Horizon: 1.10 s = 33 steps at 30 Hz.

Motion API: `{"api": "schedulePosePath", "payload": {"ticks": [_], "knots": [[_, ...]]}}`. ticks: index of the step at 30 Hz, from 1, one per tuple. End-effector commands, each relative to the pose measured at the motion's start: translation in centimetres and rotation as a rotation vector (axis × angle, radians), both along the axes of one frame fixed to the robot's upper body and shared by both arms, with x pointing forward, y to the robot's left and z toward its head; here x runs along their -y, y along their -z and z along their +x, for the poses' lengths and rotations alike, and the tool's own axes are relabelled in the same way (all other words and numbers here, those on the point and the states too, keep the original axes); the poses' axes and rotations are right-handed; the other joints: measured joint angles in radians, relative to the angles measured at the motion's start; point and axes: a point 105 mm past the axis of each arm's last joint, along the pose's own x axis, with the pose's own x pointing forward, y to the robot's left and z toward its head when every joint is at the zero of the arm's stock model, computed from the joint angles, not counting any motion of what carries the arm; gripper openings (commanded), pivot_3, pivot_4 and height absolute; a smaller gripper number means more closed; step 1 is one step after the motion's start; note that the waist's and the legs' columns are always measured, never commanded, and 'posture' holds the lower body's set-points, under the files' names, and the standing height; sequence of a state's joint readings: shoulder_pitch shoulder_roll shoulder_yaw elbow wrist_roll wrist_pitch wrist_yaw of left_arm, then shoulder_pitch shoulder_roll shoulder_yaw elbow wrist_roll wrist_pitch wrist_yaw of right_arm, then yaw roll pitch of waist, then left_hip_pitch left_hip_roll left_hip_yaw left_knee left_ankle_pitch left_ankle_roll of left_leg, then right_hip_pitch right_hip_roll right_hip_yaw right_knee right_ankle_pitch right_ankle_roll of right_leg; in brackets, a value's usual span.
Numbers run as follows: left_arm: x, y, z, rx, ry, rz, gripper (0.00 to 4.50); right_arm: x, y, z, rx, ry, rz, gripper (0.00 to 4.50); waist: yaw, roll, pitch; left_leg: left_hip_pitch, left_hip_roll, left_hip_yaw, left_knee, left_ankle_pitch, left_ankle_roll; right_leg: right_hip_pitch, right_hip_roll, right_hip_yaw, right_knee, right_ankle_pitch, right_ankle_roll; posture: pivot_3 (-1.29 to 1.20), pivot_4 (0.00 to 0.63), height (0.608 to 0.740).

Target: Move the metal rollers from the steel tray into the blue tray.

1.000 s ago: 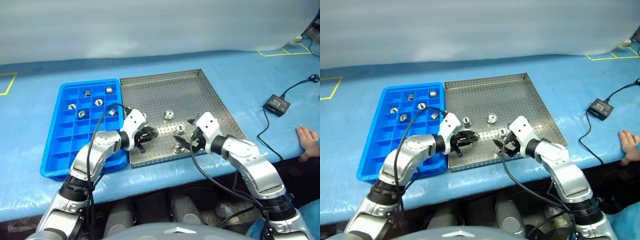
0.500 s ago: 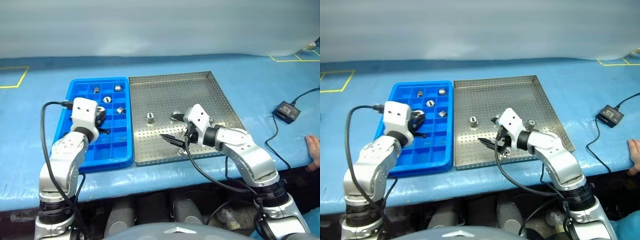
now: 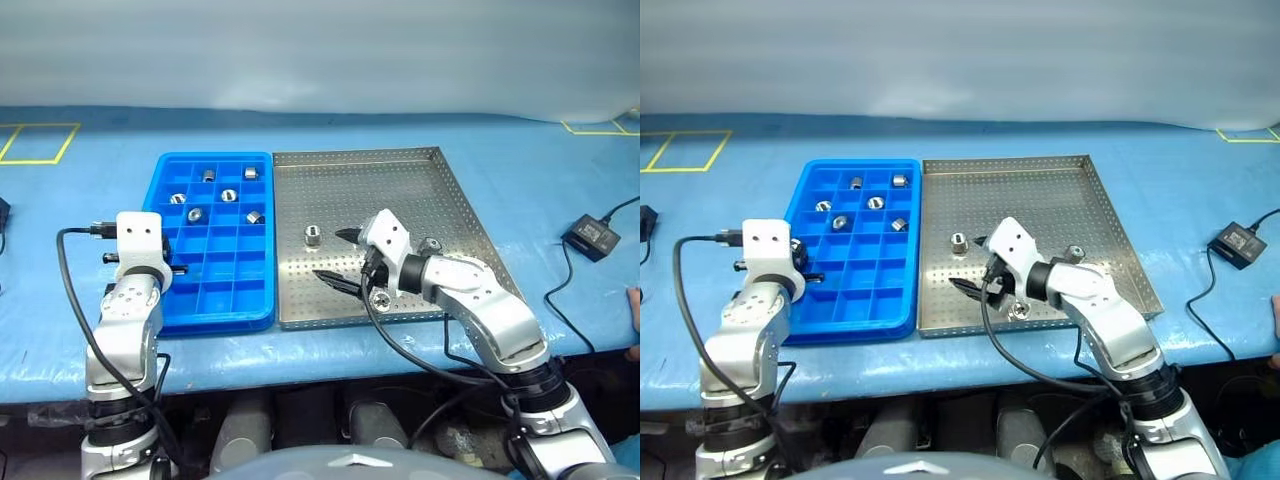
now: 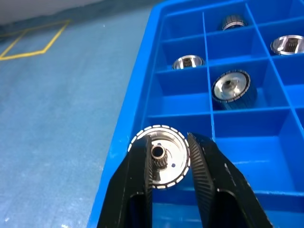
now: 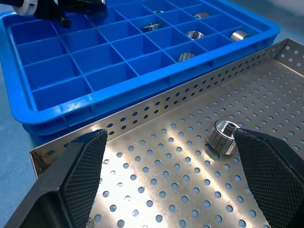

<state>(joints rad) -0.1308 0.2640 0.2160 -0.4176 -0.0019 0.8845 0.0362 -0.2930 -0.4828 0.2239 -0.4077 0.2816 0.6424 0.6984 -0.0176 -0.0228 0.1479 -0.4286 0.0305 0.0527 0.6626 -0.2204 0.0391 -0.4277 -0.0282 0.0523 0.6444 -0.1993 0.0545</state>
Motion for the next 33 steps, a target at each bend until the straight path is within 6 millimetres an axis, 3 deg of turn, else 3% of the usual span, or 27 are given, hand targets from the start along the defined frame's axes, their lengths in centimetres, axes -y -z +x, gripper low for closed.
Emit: {"api": "schedulePosePath", "payload": {"ticks": [1, 5, 8, 11, 13, 15, 18, 22, 33], "knots": [[0.3, -1.3, 0.6, 0.063, 0.008, 0.006, 1.54, 0.2, -1.7, -0.2, 0.068, 0.004, 0.019, 4.50, -0.003, 0.000, 0.000, 0.000, 0.000, 0.000, 0.000, 0.000, 0.000, 0.000, 0.000, 0.000, 0.000, 0.000, 0.000, -0.03, 0.150, 0.740], [1.7, -3.7, 1.7, 0.220, 0.048, -0.093, 2.67, 0.5, -1.5, -0.1, 0.068, 0.026, 0.009, 4.50, -0.002, 0.000, 0.000, 0.000, 0.000, 0.000, 0.000, 0.000, 0.000, 0.000, 0.000, 0.000, 0.000, 0.000, 0.000, -0.05, 0.150, 0.740], [4.1, -5.5, 2.6, 0.329, 0.161, -0.198, 2.67, 0.8, -1.1, -0.1, 0.064, 0.047, -0.004, 4.50, -0.001, -0.001, 0.000, -0.001, 0.000, 0.000, 0.001, 0.000, 0.000, 0.001, -0.001, -0.001, 0.000, 0.000, 0.000, -0.06, 0.150, 0.740], [8.5, -6.9, 3.0, 0.364, 0.421, -0.292, 2.67, 1.0, -0.8, 0.0, 0.065, 0.069, -0.013, 4.50, -0.009, -0.001, 0.000, -0.001, -0.001, 0.000, 0.001, 0.000, 0.000, 0.000, -0.001, 0.000, 0.000, 0.000, 0.000, -0.07, 0.150, 0.740], [12.6, -7.0, 2.5, 0.303, 0.688, -0.322, 2.67, 1.1, -0.8, 0.0, 0.066, 0.080, -0.011, 4.50, -0.018, -0.001, 0.000, -0.001, -0.001, 0.000, 0.000, 0.000, 0.000, 0.000, -0.001, 0.000, 0.000, 0.000, 0.000, -0.09, 0.150, 0.740], [15.2, -6.2, 2.1, 0.210, 0.862, -0.307, 2.67, 1.1, -0.8, 0.0, 0.069, 0.088, -0.009, 4.50, -0.023, -0.001, 0.000, -0.002, -0.002, 0.000, 0.000, 0.000, 0.000, 0.000, 0.000, 0.000, 0.000, 0.000, 0.000, -0.10, 0.150, 0.740], [16.4, -3.7, 3.1, 0.058, 0.935, -0.211, 2.67, 1.1, -0.8, -0.1, 0.073, 0.101, -0.005, 4.50, -0.034, -0.001, 0.000, -0.001, -0.003, 0.000, 0.000, 0.000, 0.000, 0.000, 0.001, 0.000, 0.000, 0.000, 0.000, -0.13, 0.150, 0.740], [16.4, -1.1, 4.6, -0.089, 0.953, -0.103, 2.67, 1.1, -0.5, -0.5, 0.071, 0.119, 0.002, 4.50, -0.057, -0.001, 0.000, 0.000, -0.004, 0.000, 0.001, 0.000, 0.000, 0.000, 0.003, 0.000, 0.000, -0.002, 0.003, -0.16, 0.150, 0.740], [15.9, 1.6, 6.0, -0.213, 0.931, -0.034, 2.67, 0.0, 0.5, -1.6, 0.047, 0.114, 0.022, 4.50, -0.077, 0.000, -0.001, 0.000, -0.001, 0.000, 0.000, 0.000, 0.000, 0.000, 0.002, 0.001, 0.000, -0.001, 0.002, -0.18, 0.150, 0.740]]}}
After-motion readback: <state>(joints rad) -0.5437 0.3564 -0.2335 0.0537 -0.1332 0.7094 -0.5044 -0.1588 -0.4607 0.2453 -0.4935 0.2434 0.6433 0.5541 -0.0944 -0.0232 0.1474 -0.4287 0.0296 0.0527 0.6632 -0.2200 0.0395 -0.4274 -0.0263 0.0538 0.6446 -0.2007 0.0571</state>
